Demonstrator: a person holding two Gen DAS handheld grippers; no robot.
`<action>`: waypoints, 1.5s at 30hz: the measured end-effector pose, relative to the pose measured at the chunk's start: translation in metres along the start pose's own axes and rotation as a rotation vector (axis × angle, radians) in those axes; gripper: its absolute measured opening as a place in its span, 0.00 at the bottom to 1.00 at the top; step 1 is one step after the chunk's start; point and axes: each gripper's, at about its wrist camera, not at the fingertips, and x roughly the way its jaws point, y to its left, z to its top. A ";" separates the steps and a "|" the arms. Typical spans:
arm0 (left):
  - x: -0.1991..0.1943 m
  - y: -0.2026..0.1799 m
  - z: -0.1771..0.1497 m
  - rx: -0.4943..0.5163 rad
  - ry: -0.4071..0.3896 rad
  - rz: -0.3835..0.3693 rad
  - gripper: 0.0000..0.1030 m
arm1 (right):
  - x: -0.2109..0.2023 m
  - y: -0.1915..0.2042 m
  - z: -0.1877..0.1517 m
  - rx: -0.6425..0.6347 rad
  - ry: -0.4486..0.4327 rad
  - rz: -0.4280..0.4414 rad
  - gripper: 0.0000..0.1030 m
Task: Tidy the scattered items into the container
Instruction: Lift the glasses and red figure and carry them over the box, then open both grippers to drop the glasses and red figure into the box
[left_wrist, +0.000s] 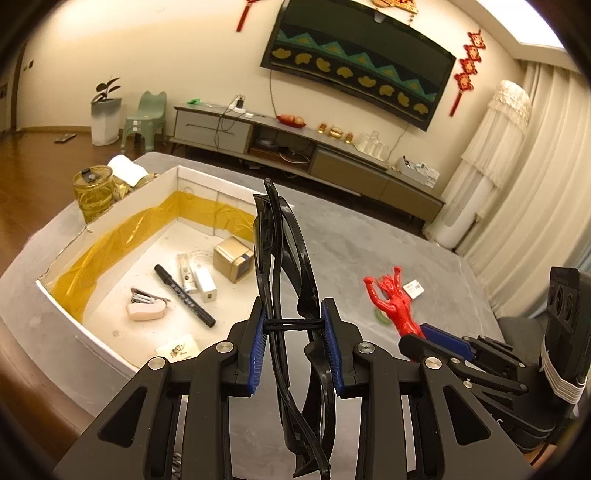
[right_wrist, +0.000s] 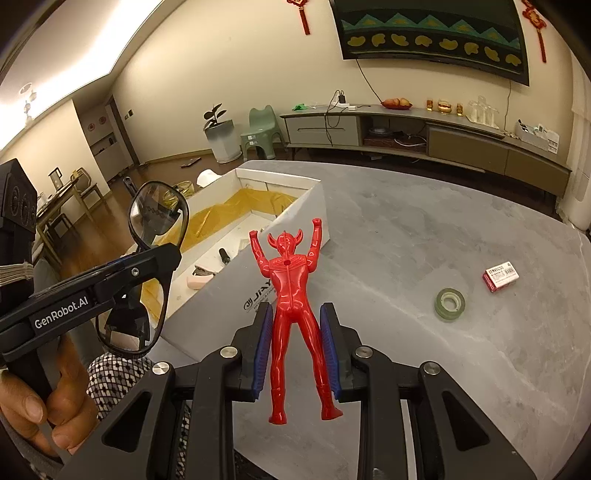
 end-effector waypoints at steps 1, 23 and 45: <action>0.000 0.002 0.001 -0.004 -0.002 0.001 0.29 | 0.001 0.002 0.001 -0.003 -0.001 0.001 0.27; -0.005 0.056 0.020 -0.113 -0.045 0.038 0.29 | 0.016 0.055 0.043 -0.090 -0.026 0.056 0.27; 0.103 0.134 0.103 -0.217 0.140 0.058 0.51 | 0.140 0.077 0.108 0.018 0.111 0.126 0.34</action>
